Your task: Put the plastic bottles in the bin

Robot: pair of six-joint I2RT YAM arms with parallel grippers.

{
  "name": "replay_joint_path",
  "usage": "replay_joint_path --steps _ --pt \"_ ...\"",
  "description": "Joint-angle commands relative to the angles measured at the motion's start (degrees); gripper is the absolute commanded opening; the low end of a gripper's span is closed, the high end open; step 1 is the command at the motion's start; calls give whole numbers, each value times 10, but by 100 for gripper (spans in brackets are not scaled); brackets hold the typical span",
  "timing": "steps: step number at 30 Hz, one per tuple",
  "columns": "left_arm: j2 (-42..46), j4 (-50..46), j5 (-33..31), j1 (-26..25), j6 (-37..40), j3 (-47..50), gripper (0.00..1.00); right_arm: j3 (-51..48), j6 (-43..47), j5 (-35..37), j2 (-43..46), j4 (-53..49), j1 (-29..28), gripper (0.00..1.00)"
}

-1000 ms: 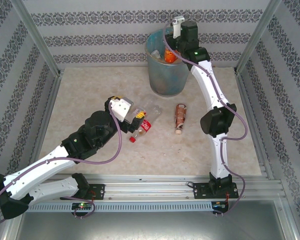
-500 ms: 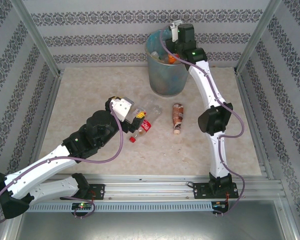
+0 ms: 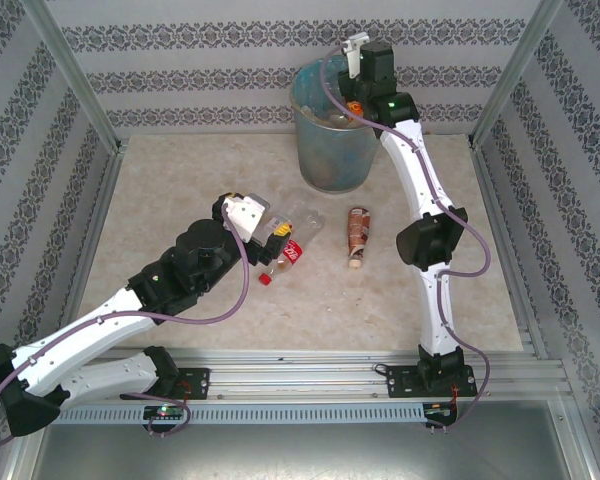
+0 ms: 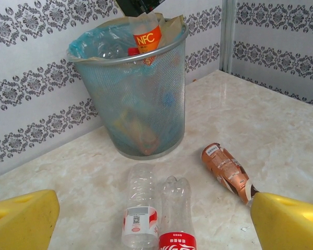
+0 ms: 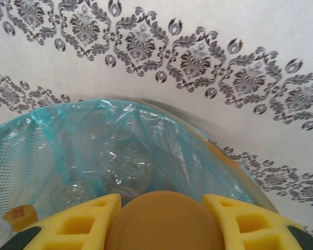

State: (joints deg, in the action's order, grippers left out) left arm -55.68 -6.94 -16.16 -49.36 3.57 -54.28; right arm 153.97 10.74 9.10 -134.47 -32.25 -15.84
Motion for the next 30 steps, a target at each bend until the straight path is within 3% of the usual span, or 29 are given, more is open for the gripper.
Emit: replay_joint_path --steps 1,7,12,22,27,30 --pt "-4 -6 7 8 -14 -20 95 40 27 45 -14 46 5 5" --pt "-6 -3 8 8 -19 -20 95 43 26 53 -48 52 21 9" --pt "-6 -8 5 9 -16 -22 95 36 3 34 -68 31 30 19" --pt "-6 -15 8 10 -24 -22 95 16 -64 -20 -79 22 49 22" --pt "-3 -16 5 10 -23 -22 95 23 -74 -26 -55 22 42 43" --pt "-6 -21 8 10 -17 -30 95 49 -66 -17 -29 31 27 76"
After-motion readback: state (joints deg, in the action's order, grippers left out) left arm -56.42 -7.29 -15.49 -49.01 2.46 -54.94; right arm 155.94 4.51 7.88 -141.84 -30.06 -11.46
